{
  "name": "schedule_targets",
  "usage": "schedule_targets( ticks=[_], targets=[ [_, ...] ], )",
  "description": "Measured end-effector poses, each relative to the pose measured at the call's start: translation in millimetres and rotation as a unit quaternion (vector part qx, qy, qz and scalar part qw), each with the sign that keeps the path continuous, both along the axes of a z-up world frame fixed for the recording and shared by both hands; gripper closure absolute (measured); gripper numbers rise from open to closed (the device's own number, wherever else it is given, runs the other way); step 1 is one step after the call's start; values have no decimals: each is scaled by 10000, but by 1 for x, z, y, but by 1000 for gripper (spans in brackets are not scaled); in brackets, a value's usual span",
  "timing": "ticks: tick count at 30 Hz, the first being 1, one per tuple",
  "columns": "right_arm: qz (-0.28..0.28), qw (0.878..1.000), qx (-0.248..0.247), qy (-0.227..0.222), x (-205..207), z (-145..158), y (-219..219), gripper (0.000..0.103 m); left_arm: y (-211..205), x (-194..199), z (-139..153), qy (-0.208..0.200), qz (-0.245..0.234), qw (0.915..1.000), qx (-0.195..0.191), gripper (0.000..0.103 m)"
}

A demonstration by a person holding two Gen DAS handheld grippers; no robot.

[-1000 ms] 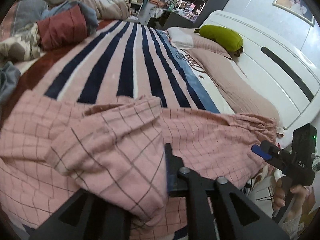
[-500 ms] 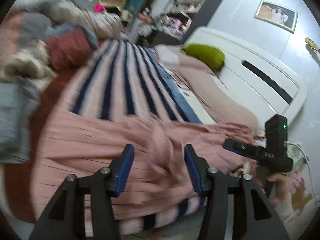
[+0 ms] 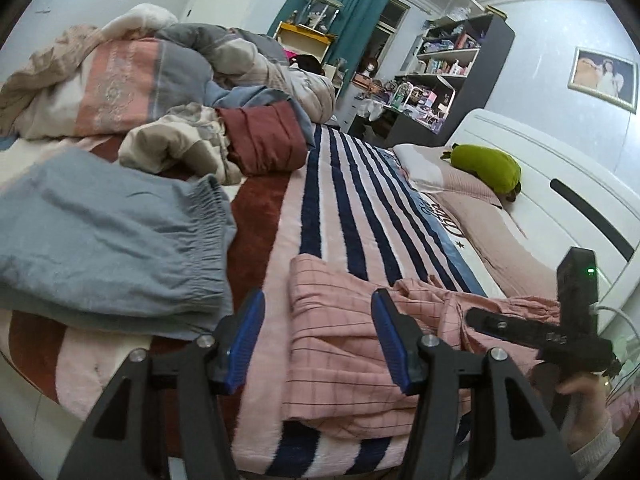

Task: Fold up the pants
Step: 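Fold the held leg over toward the waistband and open the left tool, then grasp the folded pant leg edge with the right tool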

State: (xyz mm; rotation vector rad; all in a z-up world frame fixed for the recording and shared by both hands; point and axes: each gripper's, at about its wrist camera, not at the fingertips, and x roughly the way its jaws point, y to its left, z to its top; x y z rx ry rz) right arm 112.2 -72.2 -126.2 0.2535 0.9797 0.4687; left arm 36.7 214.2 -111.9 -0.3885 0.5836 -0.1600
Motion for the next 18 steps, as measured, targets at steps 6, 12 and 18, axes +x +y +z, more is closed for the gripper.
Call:
schedule_targets(
  ticks=[6,12,18],
  targets=[
    [30,9987,-512,13,4,-17,45,12,8,4,-10,69,13,9999,-130,52],
    [-44,9915,-1296,-123,-1,-23,32,76,3,11,-20,146,-162,9995,-233,52],
    [-314,9922,-1174,278,-10,-31,-19,81,-10,18,-25,206,-381,9987,-278,52]
  ],
)
